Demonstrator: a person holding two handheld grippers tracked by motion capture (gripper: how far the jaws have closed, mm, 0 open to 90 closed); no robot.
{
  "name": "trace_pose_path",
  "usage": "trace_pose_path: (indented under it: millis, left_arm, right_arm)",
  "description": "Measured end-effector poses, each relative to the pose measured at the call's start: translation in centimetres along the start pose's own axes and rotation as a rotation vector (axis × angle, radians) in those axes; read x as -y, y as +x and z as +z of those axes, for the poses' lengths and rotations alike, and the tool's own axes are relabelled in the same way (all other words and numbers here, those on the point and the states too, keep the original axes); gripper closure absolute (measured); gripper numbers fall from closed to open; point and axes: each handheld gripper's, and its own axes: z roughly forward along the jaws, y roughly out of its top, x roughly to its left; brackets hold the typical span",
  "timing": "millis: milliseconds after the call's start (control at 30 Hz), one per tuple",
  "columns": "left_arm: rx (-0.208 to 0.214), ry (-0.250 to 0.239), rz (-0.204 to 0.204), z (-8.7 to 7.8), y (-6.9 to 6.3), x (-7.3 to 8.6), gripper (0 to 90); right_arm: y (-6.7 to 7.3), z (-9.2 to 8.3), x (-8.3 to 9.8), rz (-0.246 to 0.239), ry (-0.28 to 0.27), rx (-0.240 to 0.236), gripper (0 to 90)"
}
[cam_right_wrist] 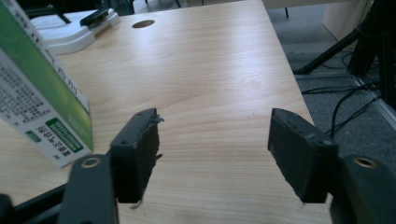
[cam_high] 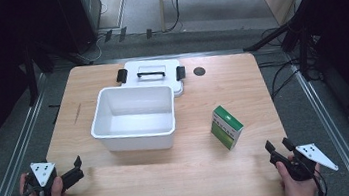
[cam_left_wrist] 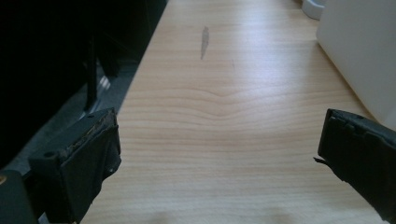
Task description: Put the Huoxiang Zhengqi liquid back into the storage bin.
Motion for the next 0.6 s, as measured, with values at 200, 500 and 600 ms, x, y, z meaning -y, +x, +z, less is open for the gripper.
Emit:
trace_pose_path:
  millis: [200, 500, 600]
  left_arm:
    - [0.022, 0.003, -0.038, 0.0, 0.4, 0.0, 0.0]
    - [0.04, 0.011, -0.029, 0.0, 0.4, 0.0, 0.0]
    - [0.049, 0.016, -0.036, 0.0, 0.4, 0.0, 0.0]
  right_arm:
    - [0.3, -0.4, -0.7, -0.041, 0.019, -0.058, 40.2]
    - [1.2, -0.9, -2.3, -0.14, 0.146, -0.103, 30.1]
    - [2.2, -1.0, -3.5, -0.2, 0.227, -0.135, 26.9]
